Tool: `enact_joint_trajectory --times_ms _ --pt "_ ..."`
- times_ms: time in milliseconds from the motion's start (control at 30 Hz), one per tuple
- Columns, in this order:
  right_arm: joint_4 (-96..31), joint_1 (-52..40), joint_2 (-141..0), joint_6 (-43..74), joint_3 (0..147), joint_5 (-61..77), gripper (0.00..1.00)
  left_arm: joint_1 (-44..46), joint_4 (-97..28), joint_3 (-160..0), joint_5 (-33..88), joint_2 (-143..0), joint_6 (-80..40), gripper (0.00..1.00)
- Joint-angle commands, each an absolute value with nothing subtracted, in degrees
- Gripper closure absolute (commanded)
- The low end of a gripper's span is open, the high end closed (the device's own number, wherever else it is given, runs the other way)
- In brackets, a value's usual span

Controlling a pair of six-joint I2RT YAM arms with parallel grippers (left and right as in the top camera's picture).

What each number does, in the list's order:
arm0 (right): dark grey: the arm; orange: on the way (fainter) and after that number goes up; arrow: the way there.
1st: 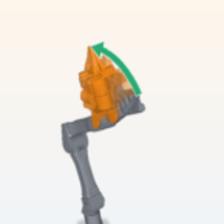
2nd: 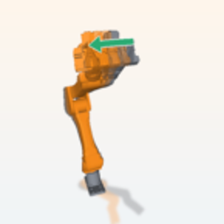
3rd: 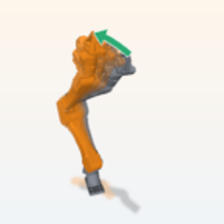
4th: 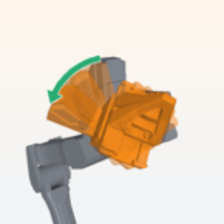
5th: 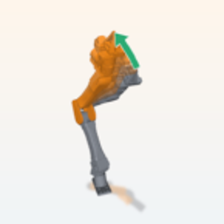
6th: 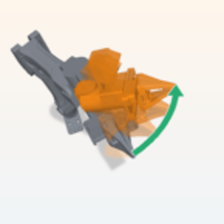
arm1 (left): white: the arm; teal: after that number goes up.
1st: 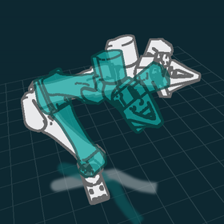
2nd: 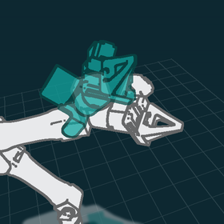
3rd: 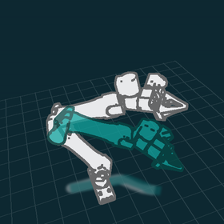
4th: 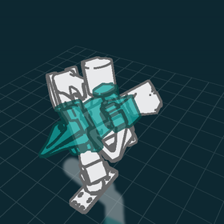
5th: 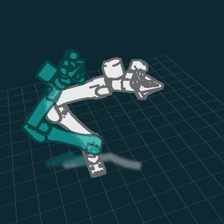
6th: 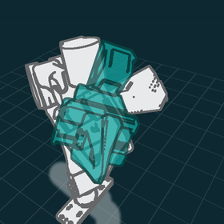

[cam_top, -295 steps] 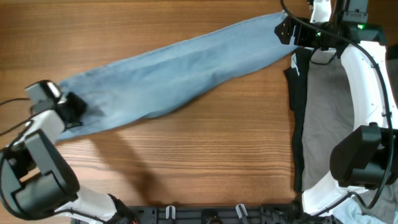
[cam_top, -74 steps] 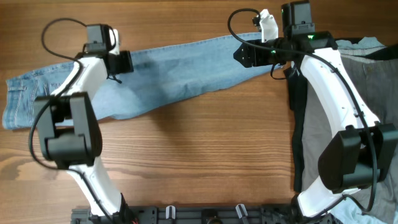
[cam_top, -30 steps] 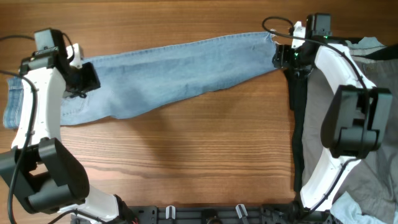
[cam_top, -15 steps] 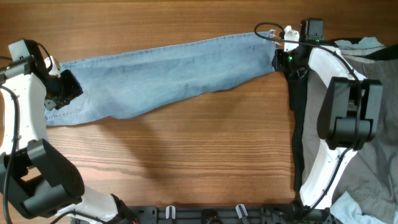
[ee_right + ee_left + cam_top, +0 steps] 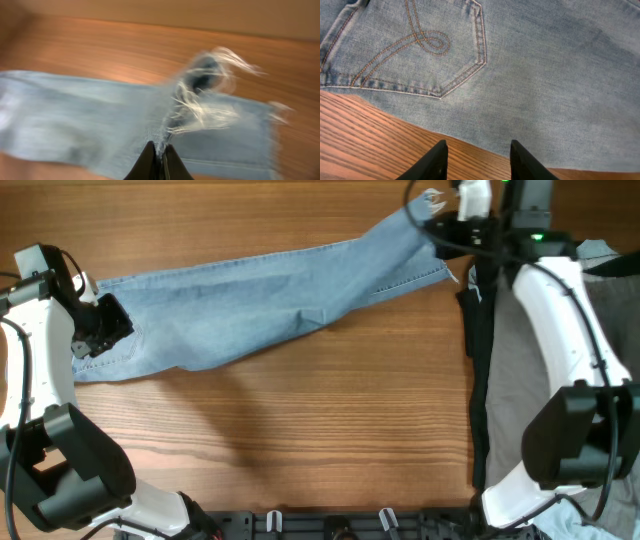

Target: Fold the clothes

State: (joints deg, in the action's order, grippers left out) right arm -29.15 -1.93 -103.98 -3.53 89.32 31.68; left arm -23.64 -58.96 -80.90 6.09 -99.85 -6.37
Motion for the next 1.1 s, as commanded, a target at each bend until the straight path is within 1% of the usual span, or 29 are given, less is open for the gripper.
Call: enact_joint_trajectory --times_ms 0,33,100,167,233,267,300,333,367,433,500,567,633,733,800,900,967,1000,1067 --pt "-19.03 -12.49 -99.81 4.29 89.32 43.53 0.96 -23.62 -58.76 -80.90 7.01 -100.07 -6.92 0.58" --pt "-11.68 -17.76 -98.37 6.87 89.36 46.54 0.96 -23.64 -58.59 -80.90 7.01 -100.07 -6.90 0.58" --pt "-3.84 -25.93 -96.62 7.33 89.84 48.99 0.96 -23.64 -58.52 -80.90 7.01 -100.07 -6.92 0.57" --pt "-2.83 -31.70 -95.46 -1.28 90.17 48.38 0.96 -23.64 -58.48 -80.90 7.03 -100.07 -6.92 0.57" --pt "-3.29 -31.99 -95.18 -6.83 90.17 40.18 0.96 -23.64 -58.46 -80.90 7.03 -100.07 -6.92 0.58" --pt "-3.62 -30.57 -95.26 -9.15 90.17 33.69 0.96 -23.64 -58.46 -80.90 7.03 -100.07 -6.92 0.57" --pt "-3.81 -26.87 -95.57 -12.71 90.15 26.35 0.96 -23.64 -58.46 -80.90 7.03 -100.07 -6.92 0.57" --pt "-3.77 -24.62 -96.01 -14.94 90.15 24.03 0.96 -23.64 -58.46 -80.90 7.03 -100.07 -6.92 0.57" --pt "-3.51 -20.25 -97.32 -18.37 90.15 22.22 0.96 -23.64 -58.33 -80.90 7.03 -100.07 -6.94 0.57" --pt "-3.33 -12.12 -100.88 -19.49 90.15 22.31 0.95 -23.64 -57.82 -80.90 7.09 -100.07 -6.94 0.57" --pt "-3.49 -6.28 -105.06 -18.76 90.15 23.62 0.95 -23.64 -57.63 -80.90 7.94 -100.07 -6.94 0.57" --pt "-3.22 -0.34 -112.09 -17.78 90.15 32.16 0.91 -23.64 -57.47 -80.90 8.34 -100.07 -6.94 0.57" --pt "-3.51 1.65 -117.47 -14.41 90.15 33.52 0.89 -23.62 -57.47 -80.90 8.32 -100.07 -6.92 0.57" --pt "-3.95 1.96 -122.15 -11.60 90.11 33.50 0.88 -23.62 -57.47 -80.90 8.34 -100.07 -6.94 0.57" --pt "-6.26 1.96 -124.09 -11.42 90.11 30.13 0.85 -23.46 -57.49 -80.90 8.34 -100.07 -6.92 0.56" --pt "-12.21 1.98 -124.31 -11.40 90.08 19.20 0.77 -23.49 -57.47 -80.90 8.34 -100.07 -6.92 0.55" --pt "-16.40 2.44 -124.31 -11.35 90.08 15.18 0.47 -23.49 -57.43 -80.90 8.34 -100.07 -6.92 0.55" --pt "-17.23 2.74 -124.31 -11.27 90.08 15.18 0.40 -23.46 -57.43 -80.90 8.34 -100.07 -6.92 0.54" --pt "-20.29 4.34 -124.31 -7.62 90.08 15.00 0.38 -23.46 -57.47 -80.90 8.34 -100.07 -6.92 0.54"
